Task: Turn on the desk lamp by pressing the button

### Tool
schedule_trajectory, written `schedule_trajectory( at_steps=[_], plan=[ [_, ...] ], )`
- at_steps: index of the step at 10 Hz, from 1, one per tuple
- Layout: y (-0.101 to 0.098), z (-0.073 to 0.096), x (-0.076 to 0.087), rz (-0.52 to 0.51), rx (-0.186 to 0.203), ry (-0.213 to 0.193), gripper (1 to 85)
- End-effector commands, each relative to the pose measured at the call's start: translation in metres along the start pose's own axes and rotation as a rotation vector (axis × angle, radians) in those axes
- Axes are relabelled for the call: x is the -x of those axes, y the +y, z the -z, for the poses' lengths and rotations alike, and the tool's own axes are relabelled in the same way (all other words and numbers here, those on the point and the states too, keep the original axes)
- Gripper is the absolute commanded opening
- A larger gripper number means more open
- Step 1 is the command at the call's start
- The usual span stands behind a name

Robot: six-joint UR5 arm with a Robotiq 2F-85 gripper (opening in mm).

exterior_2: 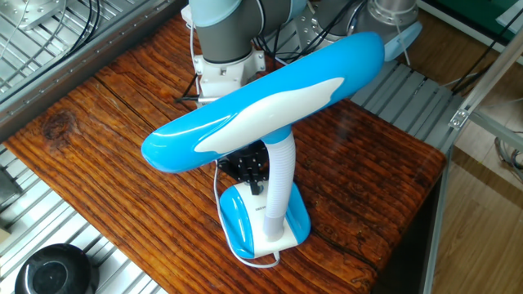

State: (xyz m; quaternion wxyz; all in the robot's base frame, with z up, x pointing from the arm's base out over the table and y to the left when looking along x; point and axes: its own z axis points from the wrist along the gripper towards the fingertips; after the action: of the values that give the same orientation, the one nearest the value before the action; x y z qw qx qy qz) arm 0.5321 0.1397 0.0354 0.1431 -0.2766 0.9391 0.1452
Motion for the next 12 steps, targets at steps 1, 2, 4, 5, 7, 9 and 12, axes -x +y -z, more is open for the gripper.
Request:
schedule_trajectory(
  at_steps=[1,2,4,5,7,9,12],
  plan=[
    [-0.001,0.002,0.005,-0.009,0.004,-0.022,1.0],
    [-0.002,0.002,0.006,-0.009,0.002,-0.026,1.0],
    [-0.002,0.002,0.010,-0.010,0.001,-0.043,1.0],
    [-0.002,0.003,0.013,-0.012,0.004,-0.055,1.0],
    [-0.002,0.004,0.011,-0.017,0.011,-0.052,1.0],
    [-0.001,0.004,0.006,-0.018,0.022,-0.045,1.0],
    [0.000,0.007,0.001,-0.027,0.044,-0.045,1.0]
  ],
)
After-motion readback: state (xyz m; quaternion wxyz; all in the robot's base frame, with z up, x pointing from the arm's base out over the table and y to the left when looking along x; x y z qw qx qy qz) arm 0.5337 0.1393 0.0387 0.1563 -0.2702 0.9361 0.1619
